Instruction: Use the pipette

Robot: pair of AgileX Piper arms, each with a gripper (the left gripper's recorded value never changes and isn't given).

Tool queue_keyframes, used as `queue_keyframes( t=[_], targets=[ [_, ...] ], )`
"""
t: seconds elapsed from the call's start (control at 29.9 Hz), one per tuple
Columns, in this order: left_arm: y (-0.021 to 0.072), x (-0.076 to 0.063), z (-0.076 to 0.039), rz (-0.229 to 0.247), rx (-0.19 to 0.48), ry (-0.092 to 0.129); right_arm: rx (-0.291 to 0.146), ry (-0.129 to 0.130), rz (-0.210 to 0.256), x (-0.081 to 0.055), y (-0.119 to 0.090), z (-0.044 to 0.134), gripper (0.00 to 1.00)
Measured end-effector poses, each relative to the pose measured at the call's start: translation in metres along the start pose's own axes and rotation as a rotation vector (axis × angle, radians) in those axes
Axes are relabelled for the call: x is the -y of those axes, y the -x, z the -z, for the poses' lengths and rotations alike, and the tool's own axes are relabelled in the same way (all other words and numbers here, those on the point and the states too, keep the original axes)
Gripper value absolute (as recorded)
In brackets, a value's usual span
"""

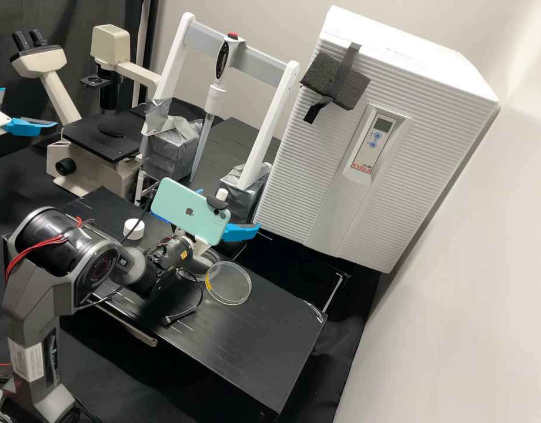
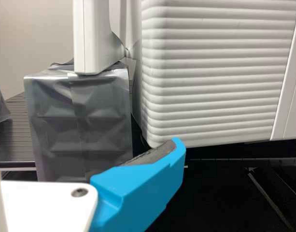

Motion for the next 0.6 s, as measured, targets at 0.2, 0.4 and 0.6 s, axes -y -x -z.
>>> queue_keyframes(
  t=[0.2,0.4,0.6],
  targets=[
    [0.0000,0.000,0.000,0.000,0.000,0.000,0.000,0.000,0.000,0.000,0.000,0.000,1.00],
    [0.0000,0.000,-0.003,0.001,0.008,0.002,0.000,0.000,0.000,0.000,0.000,0.000,1.00],
    [0.0062,-0.010,-0.030,-0.034,0.102,0.010,0.000,0.000,0.000,0.000,0.000,0.000,1.00]
  ],
)
